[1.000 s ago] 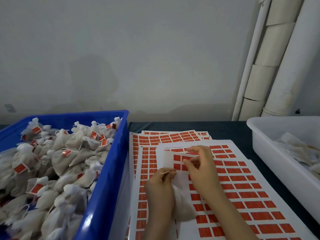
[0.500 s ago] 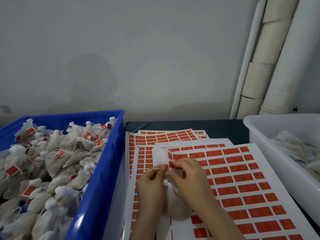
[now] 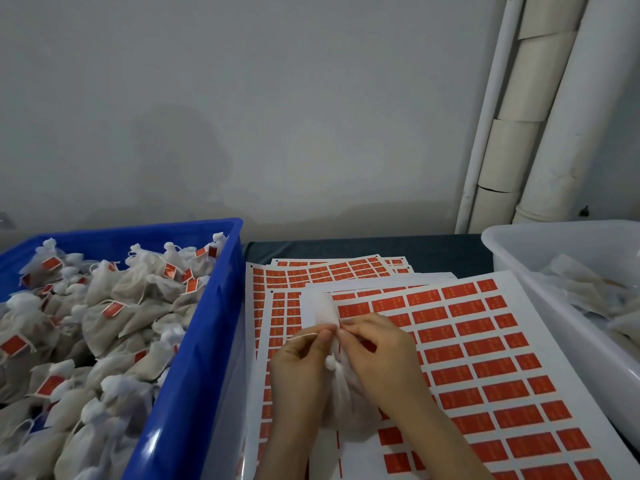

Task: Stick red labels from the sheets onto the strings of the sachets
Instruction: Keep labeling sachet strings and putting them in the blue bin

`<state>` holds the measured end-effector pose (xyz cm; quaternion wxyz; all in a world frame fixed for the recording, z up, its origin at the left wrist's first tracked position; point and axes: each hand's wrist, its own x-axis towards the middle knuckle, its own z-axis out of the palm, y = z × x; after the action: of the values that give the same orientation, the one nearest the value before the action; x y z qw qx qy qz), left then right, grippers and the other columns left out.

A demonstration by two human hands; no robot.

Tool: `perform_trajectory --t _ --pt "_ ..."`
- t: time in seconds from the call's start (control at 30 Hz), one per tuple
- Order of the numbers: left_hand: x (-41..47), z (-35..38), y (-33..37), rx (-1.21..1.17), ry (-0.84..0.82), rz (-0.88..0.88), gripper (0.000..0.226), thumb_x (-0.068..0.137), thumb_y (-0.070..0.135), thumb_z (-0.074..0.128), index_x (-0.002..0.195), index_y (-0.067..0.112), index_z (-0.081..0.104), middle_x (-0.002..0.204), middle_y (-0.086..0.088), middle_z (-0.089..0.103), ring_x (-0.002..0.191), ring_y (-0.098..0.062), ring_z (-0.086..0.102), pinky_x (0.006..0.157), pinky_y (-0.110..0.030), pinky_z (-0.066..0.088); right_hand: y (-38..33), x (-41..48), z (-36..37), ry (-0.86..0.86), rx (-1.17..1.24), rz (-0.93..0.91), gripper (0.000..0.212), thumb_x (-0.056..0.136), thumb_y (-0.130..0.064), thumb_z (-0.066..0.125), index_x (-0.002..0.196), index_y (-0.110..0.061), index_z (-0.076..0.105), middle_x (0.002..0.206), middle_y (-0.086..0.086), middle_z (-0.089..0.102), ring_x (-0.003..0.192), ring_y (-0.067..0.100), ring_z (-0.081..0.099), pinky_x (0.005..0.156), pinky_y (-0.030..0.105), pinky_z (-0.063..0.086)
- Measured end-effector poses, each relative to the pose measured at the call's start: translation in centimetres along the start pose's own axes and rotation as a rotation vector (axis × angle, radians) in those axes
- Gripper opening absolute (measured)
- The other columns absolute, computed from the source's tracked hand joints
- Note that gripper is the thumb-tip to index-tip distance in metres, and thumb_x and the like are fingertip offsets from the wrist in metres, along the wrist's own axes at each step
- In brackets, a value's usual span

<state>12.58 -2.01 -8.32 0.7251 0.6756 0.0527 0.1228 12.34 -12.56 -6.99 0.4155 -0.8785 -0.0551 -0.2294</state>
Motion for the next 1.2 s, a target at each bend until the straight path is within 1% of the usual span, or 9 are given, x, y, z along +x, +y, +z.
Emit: perform_trajectory --t 0.2,0.4,0.57,0.7,0.93,1.03,1.1,1.13,1.2 --pt "0.1 0.0 0.0 -0.024 0.015 -0.005 0.012 0.082 0.024 0.066 0.073 0.032 0.065 0.069 0.035 0.065 0.08 -0.003 0.061 0.066 -0.015 0.043 0.0 0.2 -0.3 0.008 -0.005 0.003 0.026 0.085 -0.034 0.06 0.106 -0.02 0.067 0.106 -0.011 0.062 0.087 -0.004 0.049 0.072 -0.004 0.033" --pt "0.0 0.0 0.1 -0.053 0.02 -0.011 0.007 0.081 0.027 0.066 0.075 0.03 0.066 0.072 0.034 0.066 0.079 -0.003 0.062 0.063 -0.015 0.043 0.0 0.4 -0.3 -0.03 -0.029 -0.02 0.032 0.084 -0.038 0.059 0.11 -0.021 0.066 0.109 -0.011 0.06 0.093 -0.004 0.049 0.078 -0.001 0.034" --pt "-0.1 -0.1 0.1 -0.062 0.018 -0.016 0.003 0.077 0.03 0.066 0.075 0.031 0.067 0.073 0.032 0.067 0.078 -0.003 0.063 0.062 -0.015 0.043 -0.1 0.1 -0.4 -0.027 -0.003 -0.045 0.03 0.086 -0.035 0.059 0.11 -0.02 0.067 0.108 -0.009 0.063 0.093 -0.002 0.054 0.086 0.007 0.042" --pt "-0.2 0.0 0.2 -0.081 0.026 -0.009 0.013 0.065 0.04 0.064 0.073 0.031 0.067 0.073 0.031 0.067 0.078 -0.003 0.063 0.062 -0.016 0.043 0.0 0.1 -0.5 0.002 0.011 -0.051 0.026 0.087 -0.031 0.058 0.107 -0.017 0.068 0.105 -0.008 0.064 0.089 -0.002 0.054 0.08 0.002 0.039" --pt "0.1 -0.1 -0.1 -0.098 0.042 -0.045 0.003 0.075 0.03 0.068 0.074 0.028 0.069 0.075 0.027 0.069 0.08 -0.008 0.065 0.063 -0.02 0.047 0.5 0.5 -0.5 0.041 -0.036 -0.031 0.019 0.087 -0.027 0.059 0.1 -0.016 0.069 0.096 -0.01 0.062 0.074 -0.008 0.048 0.068 -0.006 0.035" --pt "0.1 -0.1 0.1 -0.111 0.083 -0.058 0.004 0.081 0.029 0.066 0.083 0.028 0.07 0.08 0.025 0.07 0.078 -0.006 0.066 0.055 -0.011 0.048 1.1 0.6 -0.6 0.086 -0.047 0.05 0.013 0.087 -0.025 0.06 0.093 -0.017 0.067 0.086 -0.016 0.053 0.068 -0.012 0.045 0.063 -0.007 0.034" --pt "0.2 -0.1 0.1 -0.101 0.115 -0.057 0.007 0.083 0.03 0.063 0.086 0.029 0.069 0.083 0.024 0.068 0.077 -0.004 0.064 0.046 -0.006 0.046 1.7 0.9 -0.7 0.116 -0.052 0.128 0.011 0.088 -0.026 0.059 0.093 -0.019 0.066 0.086 -0.015 0.052 0.068 -0.008 0.047 0.055 -0.003 0.035" --pt "0.2 0.0 0.0 -0.079 0.124 -0.048 0.008 0.084 0.03 0.062 0.088 0.029 0.069 0.088 0.025 0.066 0.08 -0.003 0.062 0.048 -0.005 0.047 2.0 1.0 -0.8 0.135 -0.045 0.176 0.012 0.088 -0.027 0.057 0.094 -0.02 0.065 0.087 -0.015 0.052 0.068 -0.007 0.047 0.054 -0.001 0.033" --pt "0.3 0.1 -0.3 -0.029 0.143 -0.027 0.012 0.084 0.032 0.063 0.094 0.027 0.068 0.097 0.025 0.064 0.086 -0.003 0.06 0.067 -0.013 0.05 2.5 1.2 -0.9 0.176 -0.014 0.274 0.013 0.09 -0.03 0.054 0.095 -0.023 0.063 0.087 -0.014 0.053 0.065 -0.006 0.047 0.054 0.001 0.029"
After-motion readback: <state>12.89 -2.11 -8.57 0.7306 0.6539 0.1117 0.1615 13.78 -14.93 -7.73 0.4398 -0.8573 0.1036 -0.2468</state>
